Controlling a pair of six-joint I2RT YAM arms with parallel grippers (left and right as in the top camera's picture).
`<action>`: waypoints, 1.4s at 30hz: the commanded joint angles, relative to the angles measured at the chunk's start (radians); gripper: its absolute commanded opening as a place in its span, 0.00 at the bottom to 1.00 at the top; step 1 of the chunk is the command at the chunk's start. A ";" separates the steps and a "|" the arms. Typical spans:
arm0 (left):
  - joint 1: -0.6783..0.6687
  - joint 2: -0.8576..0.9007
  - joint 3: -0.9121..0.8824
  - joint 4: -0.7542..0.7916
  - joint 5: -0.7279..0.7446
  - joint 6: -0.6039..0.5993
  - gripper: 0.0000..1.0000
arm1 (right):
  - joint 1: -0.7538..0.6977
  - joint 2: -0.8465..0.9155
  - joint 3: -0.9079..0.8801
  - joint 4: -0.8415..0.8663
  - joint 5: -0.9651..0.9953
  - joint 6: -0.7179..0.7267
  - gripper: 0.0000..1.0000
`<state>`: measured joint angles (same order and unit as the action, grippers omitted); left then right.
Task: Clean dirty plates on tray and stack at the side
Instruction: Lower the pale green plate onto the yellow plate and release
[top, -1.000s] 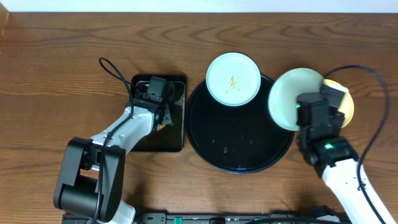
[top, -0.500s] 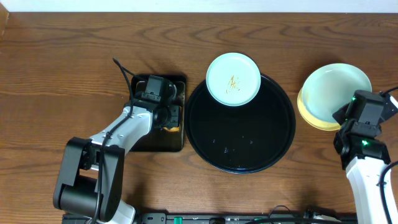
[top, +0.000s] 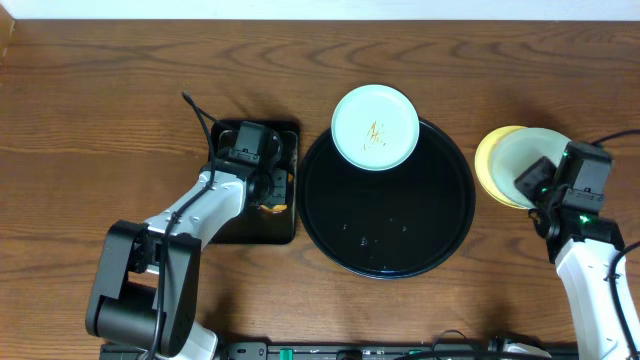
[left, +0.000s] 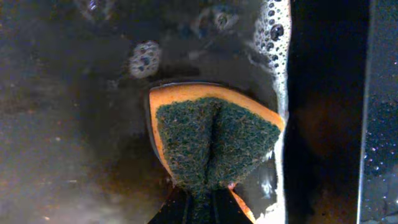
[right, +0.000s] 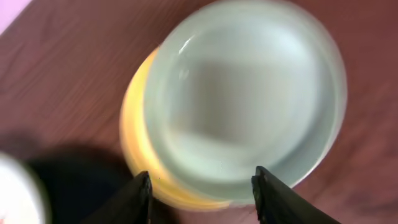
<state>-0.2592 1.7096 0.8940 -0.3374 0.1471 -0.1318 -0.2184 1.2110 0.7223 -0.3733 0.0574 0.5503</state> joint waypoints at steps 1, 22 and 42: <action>0.001 0.016 -0.007 -0.012 -0.030 -0.011 0.29 | 0.024 0.005 -0.002 -0.043 -0.255 -0.089 0.52; 0.001 0.016 -0.007 0.086 -0.102 0.008 0.08 | 0.181 0.005 -0.002 -0.200 -0.301 -0.193 0.43; 0.001 -0.031 -0.006 0.134 -0.166 0.045 0.67 | 0.183 0.005 -0.002 -0.218 -0.301 -0.234 0.42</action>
<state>-0.2596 1.7004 0.8940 -0.2165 -0.0036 -0.0967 -0.0486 1.2125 0.7223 -0.5884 -0.2363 0.3370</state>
